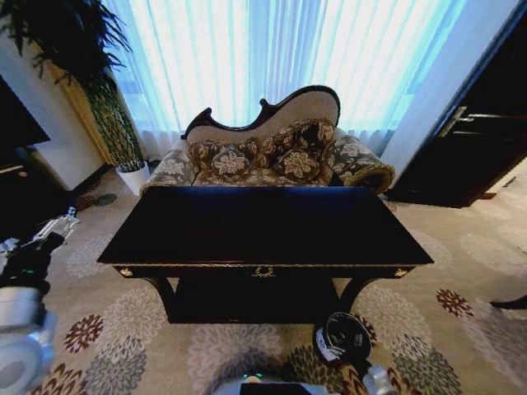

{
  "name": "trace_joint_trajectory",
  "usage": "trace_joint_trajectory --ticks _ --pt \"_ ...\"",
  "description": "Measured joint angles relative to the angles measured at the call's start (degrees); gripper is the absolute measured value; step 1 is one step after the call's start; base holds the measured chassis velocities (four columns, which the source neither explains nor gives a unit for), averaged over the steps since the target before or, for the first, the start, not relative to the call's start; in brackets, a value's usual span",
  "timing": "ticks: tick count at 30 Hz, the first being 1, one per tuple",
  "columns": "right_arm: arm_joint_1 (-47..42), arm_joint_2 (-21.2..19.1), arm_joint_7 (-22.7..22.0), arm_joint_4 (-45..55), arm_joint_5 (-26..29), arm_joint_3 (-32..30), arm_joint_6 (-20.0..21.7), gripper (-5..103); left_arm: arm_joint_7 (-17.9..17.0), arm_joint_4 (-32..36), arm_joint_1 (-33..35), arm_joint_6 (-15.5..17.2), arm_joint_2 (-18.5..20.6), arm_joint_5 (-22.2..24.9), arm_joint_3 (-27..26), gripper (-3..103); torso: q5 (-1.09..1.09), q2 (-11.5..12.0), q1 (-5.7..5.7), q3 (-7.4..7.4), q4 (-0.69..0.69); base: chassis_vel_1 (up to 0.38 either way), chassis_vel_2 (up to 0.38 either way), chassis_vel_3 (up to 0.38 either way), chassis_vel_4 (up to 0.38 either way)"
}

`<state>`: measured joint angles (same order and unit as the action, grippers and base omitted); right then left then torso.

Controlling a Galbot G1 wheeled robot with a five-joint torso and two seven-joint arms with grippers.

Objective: Move to the front of the table and place the trash on the table into the trash bin.

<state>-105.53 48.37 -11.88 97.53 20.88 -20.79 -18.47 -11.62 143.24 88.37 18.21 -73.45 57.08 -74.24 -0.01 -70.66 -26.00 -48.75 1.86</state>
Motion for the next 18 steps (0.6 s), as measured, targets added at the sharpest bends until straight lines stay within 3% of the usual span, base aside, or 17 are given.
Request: trace_joint_trajectory --ticks 4,10,18 --pt "-5.79 -1.39 -3.94 10.03 1.25 -4.59 0.05 100 0.00 -0.07 -0.04 -0.11 0.44 0.00 -0.06 100 -0.01 0.00 0.00 0.00 0.00 0.000 0.000 0.000 0.000" --pt "-11.80 -3.03 -5.79 21.22 1.85 -11.44 1.66 100 0.00 -0.32 -0.22 -0.10 0.96 -0.62 0.84 100 0.00 0.01 0.00 0.00 0.00 0.000 0.000 0.000 0.000" --pt "-12.80 -3.81 -9.74 32.05 3.59 -19.11 4.58 100 -0.17 -0.63 0.34 -0.06 1.55 -0.20 0.34 100 -0.03 0.01 0.00 0.00 0.01 0.000 0.000 0.000 0.000"
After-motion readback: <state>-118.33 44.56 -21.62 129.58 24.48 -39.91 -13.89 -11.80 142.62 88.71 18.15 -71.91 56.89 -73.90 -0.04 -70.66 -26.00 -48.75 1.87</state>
